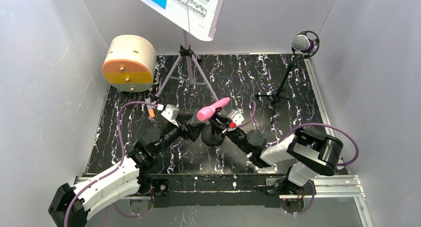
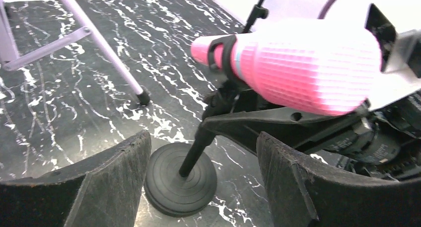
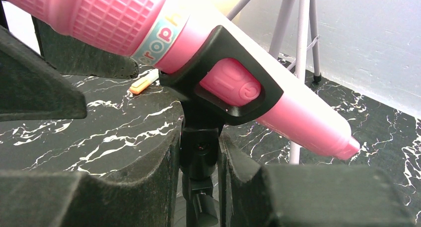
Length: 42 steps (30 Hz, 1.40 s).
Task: Pack up the instrument practice props
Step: Press the microphone stand with the microphone at the center of the board, then pick up the microphone from the microphone stand.
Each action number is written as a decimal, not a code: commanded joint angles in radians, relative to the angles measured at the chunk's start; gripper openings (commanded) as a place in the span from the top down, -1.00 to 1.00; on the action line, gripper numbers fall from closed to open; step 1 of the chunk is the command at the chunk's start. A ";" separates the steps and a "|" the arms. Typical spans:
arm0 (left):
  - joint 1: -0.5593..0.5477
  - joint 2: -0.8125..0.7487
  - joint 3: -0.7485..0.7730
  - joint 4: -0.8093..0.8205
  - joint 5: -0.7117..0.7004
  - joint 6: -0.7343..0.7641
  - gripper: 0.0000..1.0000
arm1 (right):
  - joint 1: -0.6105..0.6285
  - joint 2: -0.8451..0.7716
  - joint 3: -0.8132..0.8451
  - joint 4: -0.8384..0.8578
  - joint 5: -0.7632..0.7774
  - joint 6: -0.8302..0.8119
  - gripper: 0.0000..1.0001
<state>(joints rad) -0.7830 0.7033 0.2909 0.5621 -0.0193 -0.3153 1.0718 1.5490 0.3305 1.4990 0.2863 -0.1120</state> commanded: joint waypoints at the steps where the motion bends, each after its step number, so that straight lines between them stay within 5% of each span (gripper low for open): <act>1: -0.004 0.019 0.060 0.053 0.106 0.008 -0.52 | -0.008 0.025 0.004 -0.057 0.057 -0.059 0.97; 10: -0.004 0.103 0.152 0.042 0.145 -0.041 -0.55 | 0.000 0.035 0.007 -0.071 0.064 -0.078 0.97; 21: -0.004 0.089 0.154 0.058 -0.144 -0.209 -0.54 | 0.012 0.064 -0.009 -0.039 0.059 -0.081 0.97; 30: -0.004 0.105 0.145 0.086 -0.169 -0.288 -0.55 | 0.023 0.085 -0.024 -0.013 0.088 -0.083 0.97; 36: -0.003 0.069 0.220 -0.123 -0.045 -0.206 -0.59 | 0.024 0.084 -0.014 -0.022 0.139 -0.127 0.97; 42: -0.004 0.011 0.393 -0.497 -0.040 -0.075 -0.60 | 0.023 0.085 0.009 -0.062 0.135 -0.184 0.97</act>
<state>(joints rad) -0.7944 0.7738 0.5446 0.2989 -0.0406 -0.4900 1.0954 1.5963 0.3439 1.5505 0.3920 -0.1822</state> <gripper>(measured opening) 0.796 0.358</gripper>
